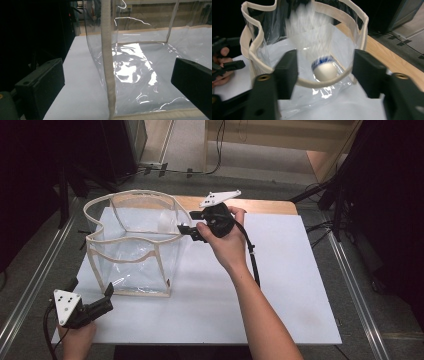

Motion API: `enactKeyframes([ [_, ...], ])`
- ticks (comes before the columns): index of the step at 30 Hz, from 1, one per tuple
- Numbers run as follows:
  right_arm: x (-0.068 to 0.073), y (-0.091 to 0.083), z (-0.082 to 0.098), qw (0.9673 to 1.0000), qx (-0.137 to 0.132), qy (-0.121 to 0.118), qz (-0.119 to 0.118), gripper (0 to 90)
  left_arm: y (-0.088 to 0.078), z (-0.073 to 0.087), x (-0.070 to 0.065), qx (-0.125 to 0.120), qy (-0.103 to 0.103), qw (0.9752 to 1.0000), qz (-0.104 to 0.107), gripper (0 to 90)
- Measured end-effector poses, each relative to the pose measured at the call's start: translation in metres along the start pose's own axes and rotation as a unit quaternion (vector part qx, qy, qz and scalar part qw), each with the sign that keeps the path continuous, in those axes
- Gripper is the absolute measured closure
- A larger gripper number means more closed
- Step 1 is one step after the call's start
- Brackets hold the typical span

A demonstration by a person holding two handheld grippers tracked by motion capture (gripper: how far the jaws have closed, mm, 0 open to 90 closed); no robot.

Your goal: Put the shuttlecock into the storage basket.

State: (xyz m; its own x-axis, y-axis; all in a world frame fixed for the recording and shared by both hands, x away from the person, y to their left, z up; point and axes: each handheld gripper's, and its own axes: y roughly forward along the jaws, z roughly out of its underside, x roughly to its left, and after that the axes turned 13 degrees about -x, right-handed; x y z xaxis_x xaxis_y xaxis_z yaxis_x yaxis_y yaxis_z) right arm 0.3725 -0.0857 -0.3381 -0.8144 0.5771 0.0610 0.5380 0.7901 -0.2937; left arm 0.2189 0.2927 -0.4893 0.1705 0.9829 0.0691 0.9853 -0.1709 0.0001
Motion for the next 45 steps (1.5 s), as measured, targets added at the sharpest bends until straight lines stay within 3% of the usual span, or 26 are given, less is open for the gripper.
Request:
enactKeyframes([
  [1, 0.0, 0.0, 0.0, 1.0, 0.0, 0.0, 0.0, 29.0, 0.0, 0.0, 0.0, 0.0, 0.0, 1.0, 0.0, 0.0],
  [5, -0.004, -0.011, 0.007, 0.9998, -0.013, 0.009, 0.015, 12.3, 0.0, 0.0, 0.0, 0.001, 0.002, 1.0, 0.0, 0.0],
  [11, -0.008, -0.024, 0.02, 0.9994, -0.022, 0.012, 0.022, 0.0, 0.0, 0.0, 0.0, 0.0, 0.002, 1.0, 0.001, 0.0],
  [23, -0.016, -0.042, 0.066, 0.9988, -0.021, 0.019, 0.039, 0.0, 0.0, 0.0, 0.0, 0.001, 0.002, 1.0, 0.001, 0.0],
  [31, -0.018, -0.051, 0.087, 0.9987, -0.018, 0.026, 0.04, 0.0, 0.0, 0.0, 0.0, 0.001, 0.001, 1.0, 0.0, 0.0],
  [38, -0.022, -0.065, 0.114, 0.9975, -0.018, 0.042, 0.053, 0.0, 0.0, 0.0, 0.0, 0.0, 0.003, 1.0, 0.001, 0.0],
  [45, -0.022, -0.078, 0.129, 0.996, -0.031, 0.041, 0.073, 0.0, 0.0, 0.0, 0.0, 0.001, 0.003, 1.0, 0.0, 0.0],
])
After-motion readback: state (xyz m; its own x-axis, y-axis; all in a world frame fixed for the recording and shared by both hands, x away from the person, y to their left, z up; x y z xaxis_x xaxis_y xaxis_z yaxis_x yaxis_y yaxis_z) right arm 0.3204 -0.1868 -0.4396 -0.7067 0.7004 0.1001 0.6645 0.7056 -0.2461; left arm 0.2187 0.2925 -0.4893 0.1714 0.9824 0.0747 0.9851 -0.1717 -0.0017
